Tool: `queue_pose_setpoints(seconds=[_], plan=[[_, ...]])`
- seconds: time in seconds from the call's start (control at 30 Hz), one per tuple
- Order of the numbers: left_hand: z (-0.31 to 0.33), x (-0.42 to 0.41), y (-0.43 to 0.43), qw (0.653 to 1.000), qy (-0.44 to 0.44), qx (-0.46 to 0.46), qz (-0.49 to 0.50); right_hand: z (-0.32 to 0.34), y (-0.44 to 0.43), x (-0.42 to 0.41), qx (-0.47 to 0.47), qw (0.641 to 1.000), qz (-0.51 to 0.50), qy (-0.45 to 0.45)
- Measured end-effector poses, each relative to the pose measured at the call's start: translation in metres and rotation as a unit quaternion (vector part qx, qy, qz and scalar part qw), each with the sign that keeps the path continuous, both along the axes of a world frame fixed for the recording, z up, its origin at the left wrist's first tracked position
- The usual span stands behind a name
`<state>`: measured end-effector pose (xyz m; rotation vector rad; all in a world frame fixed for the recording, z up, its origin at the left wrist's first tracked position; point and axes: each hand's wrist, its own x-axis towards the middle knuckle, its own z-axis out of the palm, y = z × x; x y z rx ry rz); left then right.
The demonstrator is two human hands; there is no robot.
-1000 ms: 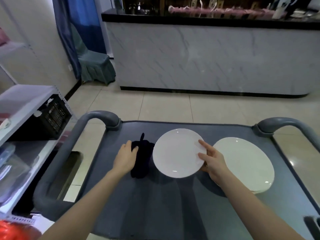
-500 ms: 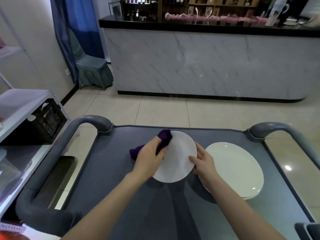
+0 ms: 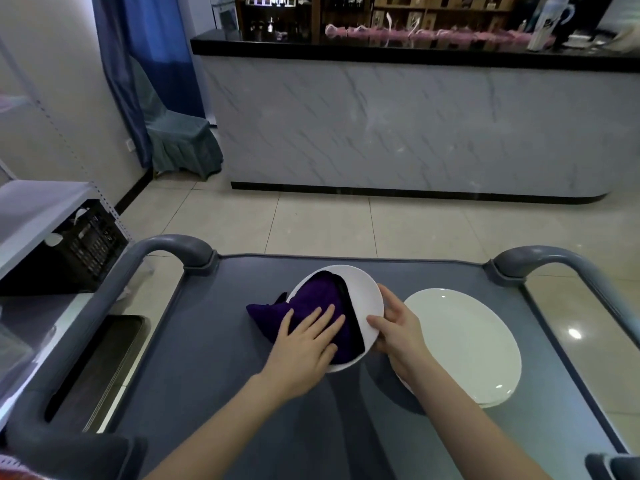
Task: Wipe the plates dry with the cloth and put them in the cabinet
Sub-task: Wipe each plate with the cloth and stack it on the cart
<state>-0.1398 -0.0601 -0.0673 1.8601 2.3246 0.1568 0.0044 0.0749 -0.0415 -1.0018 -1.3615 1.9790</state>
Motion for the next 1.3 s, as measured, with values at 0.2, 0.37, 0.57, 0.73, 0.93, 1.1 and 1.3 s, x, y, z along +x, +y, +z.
queue_pose_setpoints(seconds=[0.2, 0.37, 0.57, 0.73, 0.93, 1.1, 1.3], plan=[[-0.007, 0.012, -0.002, 0.998, -0.045, 0.027, -0.045, 0.002, -0.004, -0.001, 0.002, 1.0, 0.022, -0.015], [0.006, -0.01, 0.035, 0.998, -0.053, 0.026, -0.017, 0.003, -0.014, -0.001, 0.01, 0.998, 0.067, 0.003], [0.014, -0.034, 0.048, 0.998, -0.056, 0.018, 0.009, 0.016, -0.006, 0.007, -0.005, 1.0, 0.015, 0.024], [0.01, -0.036, 0.014, 0.995, -0.086, 0.033, 0.033, 0.032, 0.012, 0.014, 0.006, 0.999, -0.044, 0.015], [0.013, 0.004, 0.001, 0.993, -0.101, 0.055, -0.009, 0.038, 0.008, 0.006, 0.004, 0.997, -0.065, 0.035], [0.019, 0.012, 0.025, 0.991, -0.122, 0.055, -0.023, 0.035, -0.004, 0.001, -0.021, 0.998, -0.052, 0.042], [0.022, -0.01, 0.058, 0.993, -0.106, 0.054, -0.013, 0.031, -0.014, 0.015, -0.007, 0.999, 0.022, 0.042]])
